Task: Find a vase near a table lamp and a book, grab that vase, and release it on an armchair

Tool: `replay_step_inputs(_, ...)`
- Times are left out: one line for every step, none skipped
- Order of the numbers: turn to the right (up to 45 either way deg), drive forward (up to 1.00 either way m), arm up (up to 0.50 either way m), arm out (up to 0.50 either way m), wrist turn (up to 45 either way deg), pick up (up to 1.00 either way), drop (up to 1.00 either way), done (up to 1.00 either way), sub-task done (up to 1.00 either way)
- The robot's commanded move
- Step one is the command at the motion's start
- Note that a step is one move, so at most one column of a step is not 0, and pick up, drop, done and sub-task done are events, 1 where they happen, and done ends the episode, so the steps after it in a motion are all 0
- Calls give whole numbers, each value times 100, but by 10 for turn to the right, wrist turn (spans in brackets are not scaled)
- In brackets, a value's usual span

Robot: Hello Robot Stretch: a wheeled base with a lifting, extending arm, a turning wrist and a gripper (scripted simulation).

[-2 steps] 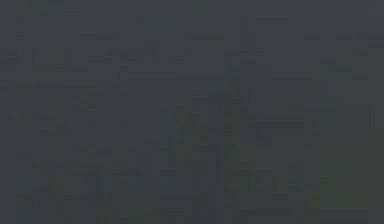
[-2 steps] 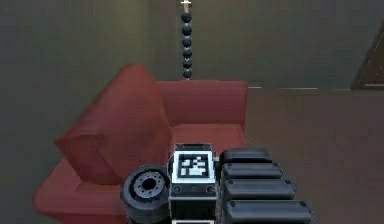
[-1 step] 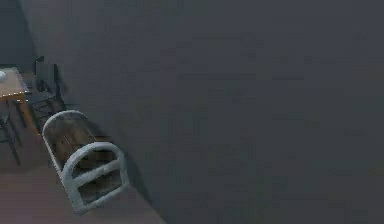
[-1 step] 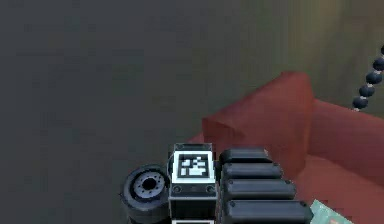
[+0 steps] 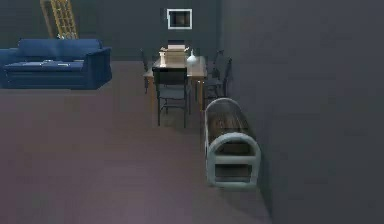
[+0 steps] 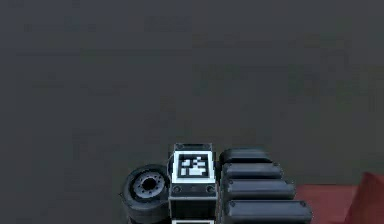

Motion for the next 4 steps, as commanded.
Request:
replay_step_inputs(-450,0,0,0,0,0,0,0,0)
replay_step_inputs(-360,0,0,0,0,0,0,0,0)
replay_step_inputs(450,0,0,0,0,0,0,0,0)
replay_step_inputs(450,0,0,0,0,0,0,0,0)
